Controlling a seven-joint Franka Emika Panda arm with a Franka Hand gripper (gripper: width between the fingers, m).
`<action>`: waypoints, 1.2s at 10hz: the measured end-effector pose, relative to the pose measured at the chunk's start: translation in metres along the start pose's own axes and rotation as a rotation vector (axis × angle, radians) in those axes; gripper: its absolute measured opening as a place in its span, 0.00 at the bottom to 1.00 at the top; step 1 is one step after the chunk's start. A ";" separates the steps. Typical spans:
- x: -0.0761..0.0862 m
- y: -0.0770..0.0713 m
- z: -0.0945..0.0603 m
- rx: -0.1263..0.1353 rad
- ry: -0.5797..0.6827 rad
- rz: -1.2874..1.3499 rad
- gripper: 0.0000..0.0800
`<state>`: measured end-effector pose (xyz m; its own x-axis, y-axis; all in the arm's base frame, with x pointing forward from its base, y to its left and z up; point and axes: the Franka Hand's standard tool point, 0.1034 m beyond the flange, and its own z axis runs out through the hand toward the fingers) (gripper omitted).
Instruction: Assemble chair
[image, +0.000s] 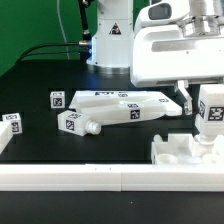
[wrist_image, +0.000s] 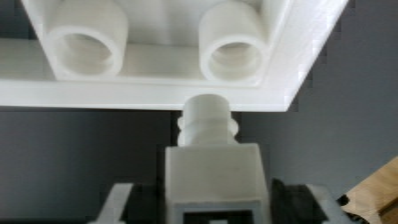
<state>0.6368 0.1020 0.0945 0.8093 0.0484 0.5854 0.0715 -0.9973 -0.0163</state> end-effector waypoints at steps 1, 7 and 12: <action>-0.007 -0.010 0.005 0.006 0.000 -0.012 0.35; -0.016 -0.012 0.015 0.005 -0.012 -0.021 0.35; -0.025 -0.010 0.021 0.002 -0.023 -0.022 0.35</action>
Offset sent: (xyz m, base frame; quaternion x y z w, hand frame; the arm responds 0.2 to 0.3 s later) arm 0.0031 -0.0004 -0.0070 -0.0008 0.0152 0.0047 0.9999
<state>0.6286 0.1115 0.0629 0.8210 0.0713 0.5664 0.0901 -0.9959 -0.0051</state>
